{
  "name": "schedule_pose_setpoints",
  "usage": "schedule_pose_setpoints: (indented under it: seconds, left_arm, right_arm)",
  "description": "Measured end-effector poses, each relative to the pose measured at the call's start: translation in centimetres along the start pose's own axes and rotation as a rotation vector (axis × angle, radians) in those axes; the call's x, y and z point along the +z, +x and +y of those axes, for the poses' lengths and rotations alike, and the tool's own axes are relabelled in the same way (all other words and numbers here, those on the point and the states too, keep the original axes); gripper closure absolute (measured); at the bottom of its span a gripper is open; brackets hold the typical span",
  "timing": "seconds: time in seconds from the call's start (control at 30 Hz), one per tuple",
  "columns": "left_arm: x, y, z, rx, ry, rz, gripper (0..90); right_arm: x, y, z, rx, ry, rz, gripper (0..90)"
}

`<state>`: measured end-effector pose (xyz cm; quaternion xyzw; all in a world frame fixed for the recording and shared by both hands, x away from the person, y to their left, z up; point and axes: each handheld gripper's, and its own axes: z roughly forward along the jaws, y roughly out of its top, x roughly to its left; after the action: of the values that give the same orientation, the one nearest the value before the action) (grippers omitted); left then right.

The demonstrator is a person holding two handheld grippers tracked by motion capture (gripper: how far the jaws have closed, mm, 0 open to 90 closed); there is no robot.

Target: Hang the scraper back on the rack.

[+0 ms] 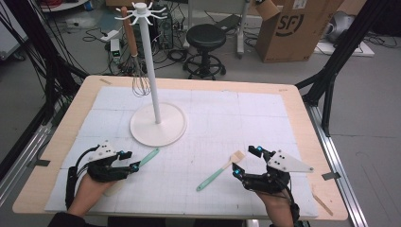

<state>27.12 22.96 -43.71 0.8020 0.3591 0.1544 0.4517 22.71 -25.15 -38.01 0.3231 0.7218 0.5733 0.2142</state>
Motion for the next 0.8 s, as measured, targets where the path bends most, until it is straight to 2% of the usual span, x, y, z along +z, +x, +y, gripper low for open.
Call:
schedule_pose_setpoints:
  seconds: [0.13,0.37,0.53,0.7,0.8]
  left_arm:
    - [0.4,-0.2,-0.2,0.020,0.051,0.013,55.6]
    - [1.2,-0.6,-0.4,0.033,0.092,0.020,61.4]
    - [1.4,-0.8,-0.5,0.047,0.096,0.042,66.4]
    - [1.5,-1.0,-0.5,0.064,0.096,0.031,77.5]
    - [1.5,-0.9,-0.5,0.032,0.098,0.024,78.4]
  right_arm:
    - [0.0,0.1,0.1,0.003,0.000,-0.001,17.7]
    - [-0.1,0.1,0.1,0.003,-0.002,-0.002,17.7]
    - [-0.2,0.0,0.0,-0.001,-0.005,-0.003,17.7]
    - [-0.1,0.0,0.0,0.001,-0.001,-0.002,17.8]
    - [-0.1,0.1,0.0,0.002,-0.002,-0.001,17.9]
